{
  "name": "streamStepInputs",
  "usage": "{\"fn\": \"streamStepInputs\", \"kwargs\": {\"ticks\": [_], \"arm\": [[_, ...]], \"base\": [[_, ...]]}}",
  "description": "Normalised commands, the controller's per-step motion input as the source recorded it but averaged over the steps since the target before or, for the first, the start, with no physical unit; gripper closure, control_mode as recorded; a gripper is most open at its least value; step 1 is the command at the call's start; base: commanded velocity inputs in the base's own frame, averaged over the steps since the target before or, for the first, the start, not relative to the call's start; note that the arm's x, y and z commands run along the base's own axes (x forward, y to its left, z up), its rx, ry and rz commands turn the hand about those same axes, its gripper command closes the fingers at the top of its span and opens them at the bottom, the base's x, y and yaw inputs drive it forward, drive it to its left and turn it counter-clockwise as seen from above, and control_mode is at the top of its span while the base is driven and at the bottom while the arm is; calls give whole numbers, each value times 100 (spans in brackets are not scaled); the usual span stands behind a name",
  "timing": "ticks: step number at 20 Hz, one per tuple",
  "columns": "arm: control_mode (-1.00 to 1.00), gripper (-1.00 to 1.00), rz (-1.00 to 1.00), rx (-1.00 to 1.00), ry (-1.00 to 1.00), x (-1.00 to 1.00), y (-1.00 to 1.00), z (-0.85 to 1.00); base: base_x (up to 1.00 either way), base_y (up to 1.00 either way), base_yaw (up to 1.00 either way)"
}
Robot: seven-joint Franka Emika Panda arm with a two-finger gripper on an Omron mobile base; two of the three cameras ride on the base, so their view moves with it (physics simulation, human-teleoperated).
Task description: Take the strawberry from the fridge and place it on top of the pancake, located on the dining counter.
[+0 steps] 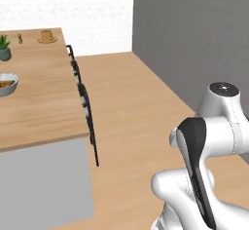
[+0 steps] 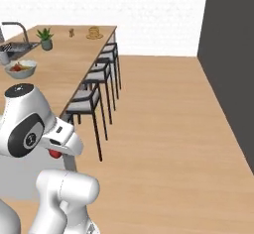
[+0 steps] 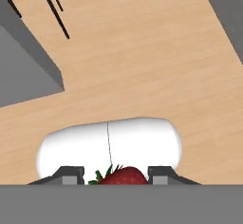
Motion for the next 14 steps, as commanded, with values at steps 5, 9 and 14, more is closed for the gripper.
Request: {"fn": "streamStepInputs", "kwargs": {"ticks": [5,9,14], "arm": [[100,100,0,0,0,0,0,0],[100,100,0,0,0,0,0,0],[100,100,0,0,0,0,0,0]], "base": [[100,-89,25],[100,-65,22],[100,-39,17]]}}
